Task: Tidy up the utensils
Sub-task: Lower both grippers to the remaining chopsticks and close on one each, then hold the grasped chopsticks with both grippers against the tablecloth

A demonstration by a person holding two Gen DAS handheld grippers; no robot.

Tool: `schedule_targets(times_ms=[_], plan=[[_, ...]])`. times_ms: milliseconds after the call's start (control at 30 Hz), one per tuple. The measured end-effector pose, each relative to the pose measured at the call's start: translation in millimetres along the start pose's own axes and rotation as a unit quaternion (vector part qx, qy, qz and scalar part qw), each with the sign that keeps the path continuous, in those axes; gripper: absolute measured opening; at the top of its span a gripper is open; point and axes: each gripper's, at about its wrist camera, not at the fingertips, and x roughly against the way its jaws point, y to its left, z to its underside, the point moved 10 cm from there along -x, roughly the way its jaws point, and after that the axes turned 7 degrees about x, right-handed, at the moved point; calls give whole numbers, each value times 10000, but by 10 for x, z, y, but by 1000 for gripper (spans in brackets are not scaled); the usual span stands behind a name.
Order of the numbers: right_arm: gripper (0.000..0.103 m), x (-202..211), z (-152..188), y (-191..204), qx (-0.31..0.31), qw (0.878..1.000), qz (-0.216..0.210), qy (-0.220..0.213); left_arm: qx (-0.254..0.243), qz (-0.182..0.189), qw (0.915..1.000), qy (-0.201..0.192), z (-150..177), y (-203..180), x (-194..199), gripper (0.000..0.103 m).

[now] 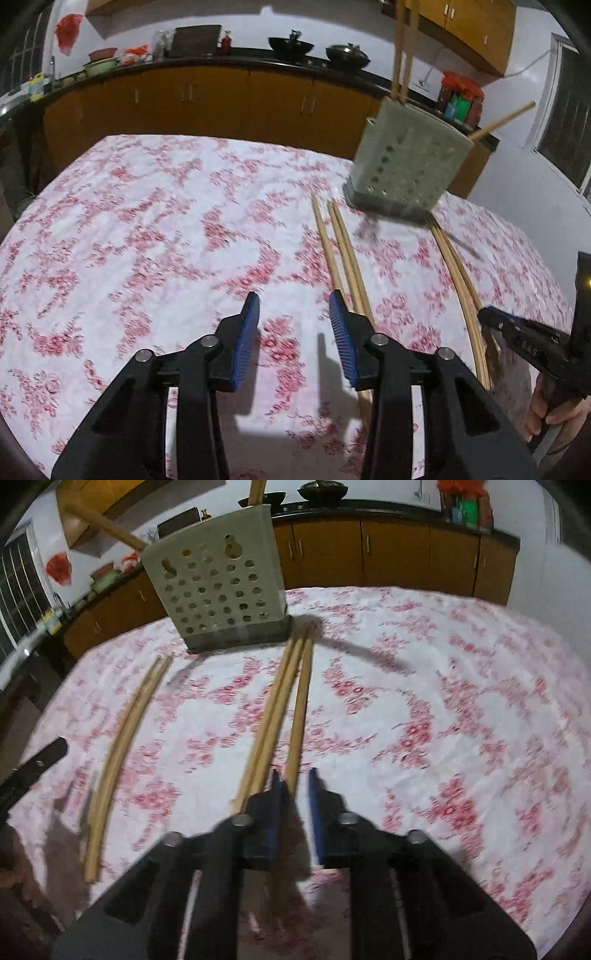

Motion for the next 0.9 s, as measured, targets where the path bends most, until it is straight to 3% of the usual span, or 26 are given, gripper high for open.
schedule_targets(times_ms=[200, 433, 900], plan=[[8, 14, -4, -312, -403, 9989, 247, -27, -184, 260, 9990, 316, 156, -183, -93, 26], [9, 17, 7, -343, -327, 9990, 316, -54, -434, 345, 9969, 562, 304, -334, -177, 24], [11, 12, 7, -138, 175, 9991, 375, -89, -641, -141, 9962, 578, 190, -256, -363, 8]])
